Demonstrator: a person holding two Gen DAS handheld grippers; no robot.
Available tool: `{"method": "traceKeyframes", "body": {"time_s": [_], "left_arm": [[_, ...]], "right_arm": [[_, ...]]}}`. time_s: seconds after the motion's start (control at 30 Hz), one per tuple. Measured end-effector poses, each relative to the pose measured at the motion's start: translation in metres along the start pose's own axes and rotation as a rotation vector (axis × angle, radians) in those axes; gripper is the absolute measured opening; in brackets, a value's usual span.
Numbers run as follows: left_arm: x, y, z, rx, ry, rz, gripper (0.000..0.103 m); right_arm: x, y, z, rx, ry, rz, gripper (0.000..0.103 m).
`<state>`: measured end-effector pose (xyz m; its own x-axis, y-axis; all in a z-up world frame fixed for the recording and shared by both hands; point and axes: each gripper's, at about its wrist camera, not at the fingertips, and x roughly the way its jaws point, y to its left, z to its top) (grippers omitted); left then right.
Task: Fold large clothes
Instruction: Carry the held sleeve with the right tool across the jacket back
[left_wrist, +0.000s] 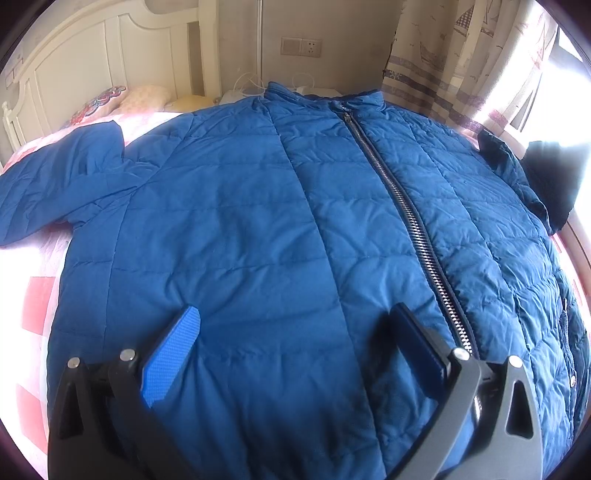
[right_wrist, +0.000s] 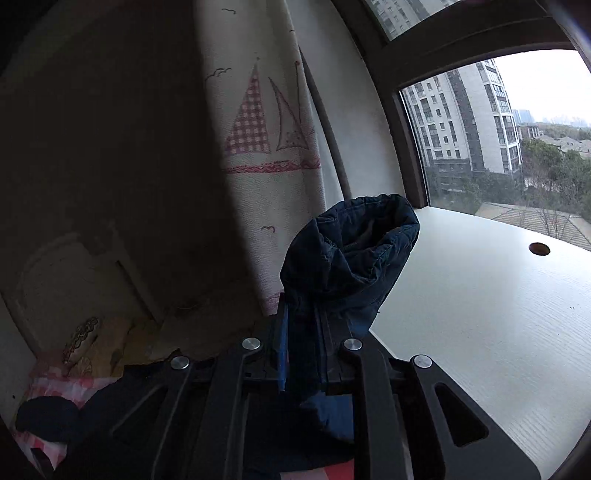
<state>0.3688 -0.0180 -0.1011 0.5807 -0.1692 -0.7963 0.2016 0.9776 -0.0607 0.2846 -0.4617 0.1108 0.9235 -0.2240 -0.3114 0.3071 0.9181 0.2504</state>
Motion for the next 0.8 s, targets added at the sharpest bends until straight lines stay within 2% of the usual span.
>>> {"method": "traceKeyframes", "body": {"time_s": [0.07, 0.13, 0.17, 0.2, 0.27, 0.3, 0.37, 0.43, 0.53, 0.6, 0.7, 0.77, 0.8], "left_arm": [[-0.001, 0.001, 0.0, -0.005, -0.002, -0.007, 0.102], [-0.001, 0.003, 0.0, -0.009, -0.004, -0.013, 0.102], [-0.001, 0.003, 0.0, -0.012, -0.006, -0.018, 0.102], [-0.002, 0.004, 0.0, -0.015, -0.008, -0.023, 0.101], [-0.003, 0.007, -0.001, -0.027, -0.014, -0.04, 0.101], [-0.004, 0.009, -0.001, -0.034, -0.017, -0.051, 0.101], [-0.007, 0.014, 0.0, -0.06, -0.022, -0.083, 0.101], [-0.01, 0.016, 0.003, -0.102, -0.003, -0.129, 0.101], [-0.017, 0.008, 0.025, -0.168, 0.02, -0.338, 0.101], [-0.016, -0.007, 0.045, -0.188, 0.011, -0.416, 0.101], [0.002, -0.036, 0.075, -0.22, 0.021, -0.492, 0.101], [0.023, -0.052, 0.092, -0.25, 0.036, -0.505, 0.095], [0.034, -0.059, 0.099, -0.27, 0.052, -0.505, 0.088]], "right_arm": [[0.0, 0.063, -0.019, -0.127, 0.059, 0.1, 0.016], [0.007, 0.115, -0.047, -0.232, 0.183, 0.203, 0.019], [0.01, 0.135, -0.062, -0.272, 0.254, 0.251, 0.025], [0.009, 0.146, -0.076, -0.291, 0.289, 0.299, 0.033], [-0.004, 0.149, -0.095, -0.285, 0.256, 0.297, 0.078], [-0.012, 0.144, -0.101, -0.275, 0.219, 0.267, 0.082], [-0.022, 0.127, -0.112, -0.236, 0.203, 0.219, 0.083], [-0.022, 0.109, -0.125, -0.201, 0.24, 0.176, 0.083], [-0.021, 0.079, -0.146, -0.181, 0.27, 0.069, 0.083], [-0.008, 0.059, -0.159, -0.136, 0.295, 0.004, 0.083], [0.004, 0.035, -0.177, -0.061, 0.316, -0.054, 0.083], [0.013, 0.025, -0.182, -0.018, 0.359, -0.07, 0.083], [0.014, 0.021, -0.182, 0.004, 0.359, -0.069, 0.083]]}}
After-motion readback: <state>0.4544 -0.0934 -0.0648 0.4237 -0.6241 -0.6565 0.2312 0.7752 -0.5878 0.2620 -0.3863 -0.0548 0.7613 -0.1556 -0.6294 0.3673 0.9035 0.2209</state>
